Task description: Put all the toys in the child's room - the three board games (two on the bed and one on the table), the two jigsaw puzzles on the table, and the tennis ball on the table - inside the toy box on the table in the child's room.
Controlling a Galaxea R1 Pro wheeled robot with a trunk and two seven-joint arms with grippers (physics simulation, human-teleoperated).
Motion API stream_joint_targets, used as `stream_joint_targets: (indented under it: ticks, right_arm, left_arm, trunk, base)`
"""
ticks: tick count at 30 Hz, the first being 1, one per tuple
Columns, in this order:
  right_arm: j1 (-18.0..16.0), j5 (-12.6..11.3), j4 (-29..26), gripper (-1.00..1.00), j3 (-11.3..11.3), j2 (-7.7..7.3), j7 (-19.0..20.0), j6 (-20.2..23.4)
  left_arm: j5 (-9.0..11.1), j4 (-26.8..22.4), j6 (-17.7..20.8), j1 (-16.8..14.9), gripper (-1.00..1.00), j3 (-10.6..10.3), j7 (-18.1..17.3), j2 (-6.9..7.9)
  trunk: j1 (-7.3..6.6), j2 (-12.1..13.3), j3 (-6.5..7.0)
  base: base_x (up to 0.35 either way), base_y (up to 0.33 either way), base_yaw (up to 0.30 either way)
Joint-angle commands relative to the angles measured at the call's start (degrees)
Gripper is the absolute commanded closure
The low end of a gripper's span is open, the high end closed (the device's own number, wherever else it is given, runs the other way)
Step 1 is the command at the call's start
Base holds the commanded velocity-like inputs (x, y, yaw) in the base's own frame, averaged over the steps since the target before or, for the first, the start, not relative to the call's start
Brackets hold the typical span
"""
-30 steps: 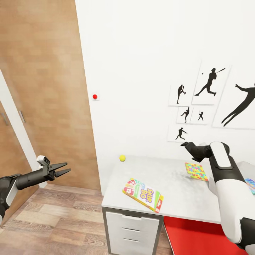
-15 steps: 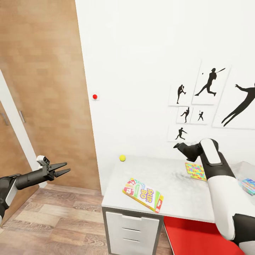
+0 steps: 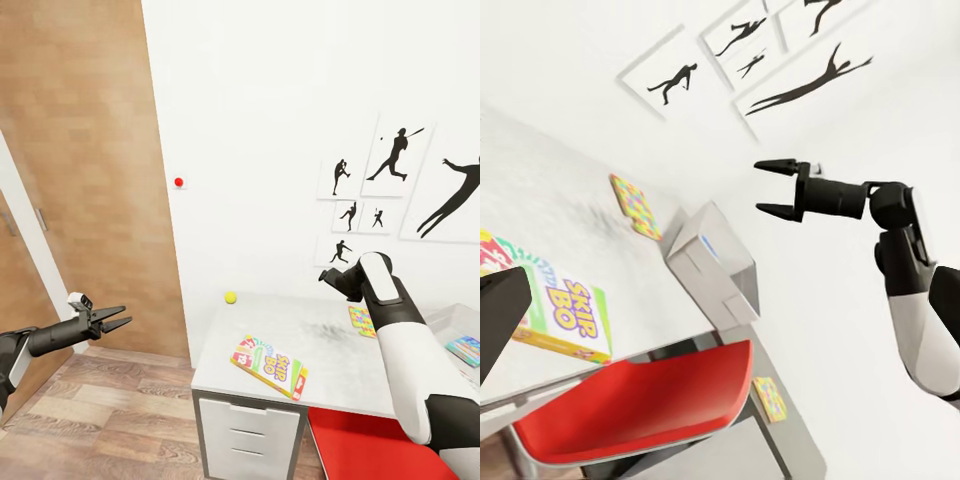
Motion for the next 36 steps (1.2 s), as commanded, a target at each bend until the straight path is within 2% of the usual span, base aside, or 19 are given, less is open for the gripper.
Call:
stream_joint_targets:
  ticks: [1,8,14,17,23,26,31,35,36]
  right_arm:
    - [-0.03,-0.56,-0.08,-1.0,0.05,0.0,-0.6,0.12]
    - [-0.03,-0.55,-0.08,-1.0,0.18,0.02,-0.76,0.03]
    - [-0.03,-0.51,-0.09,-1.0,0.28,0.04,-0.88,0.24]
    - [-0.02,-0.5,-0.12,-1.0,0.45,0.43,-1.0,0.27]
    - [-0.03,-0.25,-0.06,-1.0,0.6,1.58,-1.18,0.24]
    - [-0.01,-0.21,-0.07,-1.0,0.61,2.0,-1.23,0.14]
    - [0.03,-0.21,-0.05,-1.0,0.61,2.29,-1.25,0.11]
    - [0.05,-0.25,0.11,-1.0,0.61,2.4,-1.26,0.04]
    - [0.05,-0.24,0.15,-1.0,0.61,2.43,-1.26,0.06]
  left_arm:
    - [-0.06,-0.06,0.48,-0.02,-1.0,-0.01,-0.23,0.01]
    - [-0.93,-0.31,0.26,-0.02,-1.0,-0.14,0.2,-0.34]
    - [-1.71,-0.34,0.27,-0.02,-1.0,0.2,7.24,-0.36]
    - [-2.01,-0.35,0.27,-0.02,-1.0,0.1,8.48,-0.37]
    - [-5.04,-0.31,0.23,-0.02,-1.0,-0.02,16.41,-0.42]
    - [-5.7,-0.33,-0.06,-0.02,-1.0,-0.08,18.82,-0.29]
    - [-6.58,-0.17,-2.19,0.04,-1.0,-0.13,20.47,-0.14]
    - [-8.09,0.09,-3.49,0.11,-1.0,-0.11,23.1,-0.25]
    - [-8.78,0.25,-3.72,0.15,-1.0,-0.09,24.69,-0.33]
  trunk:
    - [0.03,-0.06,-0.04]
    - [0.03,-0.06,-0.04]
    - [0.03,-0.06,-0.04]
    - [0.03,-0.06,-0.04]
    - [0.03,-0.06,-0.04]
    - [0.03,-0.06,-0.04]
    - [0.03,-0.06,-0.04]
    - [0.03,-0.06,-0.04]
    - [0.03,-0.06,-0.04]
  base:
    - [0.0,0.0,0.0]
    - [0.0,0.01,0.0]
    - [0.0,0.002,0.0]
    - [0.0,0.0,0.0]
    - [0.0,0.0,0.0]
    - [0.0,0.0,0.0]
    - [0.0,0.002,0.047]
    - [0.0,0.125,0.205]
    - [0.0,0.133,0.252]
